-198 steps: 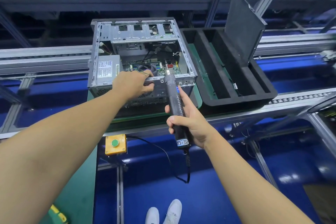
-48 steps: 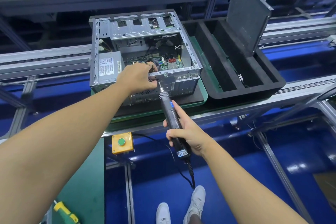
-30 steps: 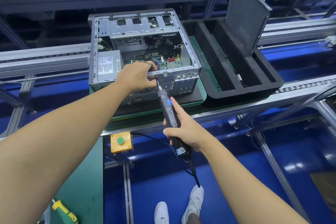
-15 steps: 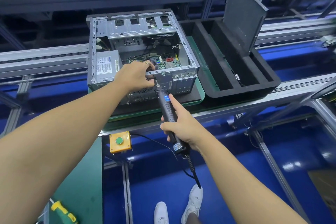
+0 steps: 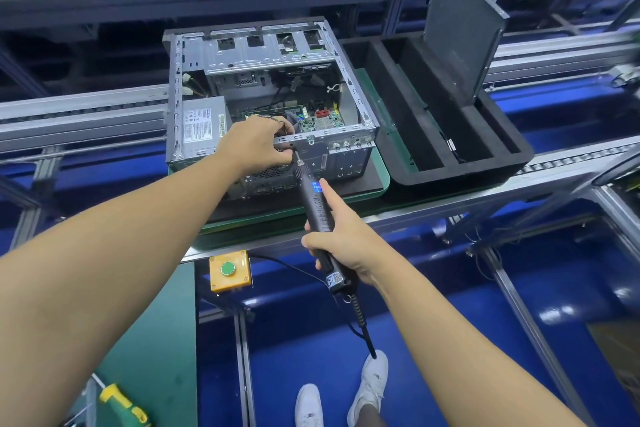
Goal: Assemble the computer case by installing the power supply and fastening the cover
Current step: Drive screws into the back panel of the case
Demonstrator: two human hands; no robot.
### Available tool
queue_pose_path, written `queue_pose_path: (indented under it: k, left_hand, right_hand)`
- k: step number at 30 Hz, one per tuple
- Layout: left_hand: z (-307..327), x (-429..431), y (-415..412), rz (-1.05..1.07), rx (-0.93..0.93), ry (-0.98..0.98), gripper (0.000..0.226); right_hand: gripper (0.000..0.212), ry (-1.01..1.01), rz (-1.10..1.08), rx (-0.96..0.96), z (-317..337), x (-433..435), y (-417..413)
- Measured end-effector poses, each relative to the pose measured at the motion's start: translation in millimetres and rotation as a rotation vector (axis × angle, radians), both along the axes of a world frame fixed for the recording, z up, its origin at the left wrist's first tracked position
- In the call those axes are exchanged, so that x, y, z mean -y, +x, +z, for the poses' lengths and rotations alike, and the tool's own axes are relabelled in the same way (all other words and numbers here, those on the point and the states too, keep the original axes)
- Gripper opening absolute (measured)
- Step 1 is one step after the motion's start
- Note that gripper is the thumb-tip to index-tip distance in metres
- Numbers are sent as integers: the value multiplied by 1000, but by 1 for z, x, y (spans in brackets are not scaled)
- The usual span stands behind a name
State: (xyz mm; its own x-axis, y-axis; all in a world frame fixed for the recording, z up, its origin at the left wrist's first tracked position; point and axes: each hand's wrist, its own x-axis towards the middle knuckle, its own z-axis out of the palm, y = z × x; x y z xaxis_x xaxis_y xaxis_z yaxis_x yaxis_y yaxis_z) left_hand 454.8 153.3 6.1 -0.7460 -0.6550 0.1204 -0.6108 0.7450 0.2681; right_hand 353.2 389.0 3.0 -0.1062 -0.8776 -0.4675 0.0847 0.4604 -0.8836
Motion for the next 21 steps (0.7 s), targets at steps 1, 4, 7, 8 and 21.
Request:
queue_pose_path:
  k: [1,4,7,8,21]
  left_hand:
    - [0,0,0,1,3,-1,31]
    - [0,0,0,1,13,4,31]
    - [1,0,0,2,9,22,31]
    - [1,0,0,-2,6,24,32]
    - [8,-5,1,-32,65,35,36]
  right_hand:
    - [110,-1,1,-1,0,0,0]
    - [110,-1,5,-16,0,0,3]
    - [110,-6,0,-30,-1,-2,5]
    - [110,-9,2,-32,0,-2,5]
    - [109,-3,14,-116,5,0,13]
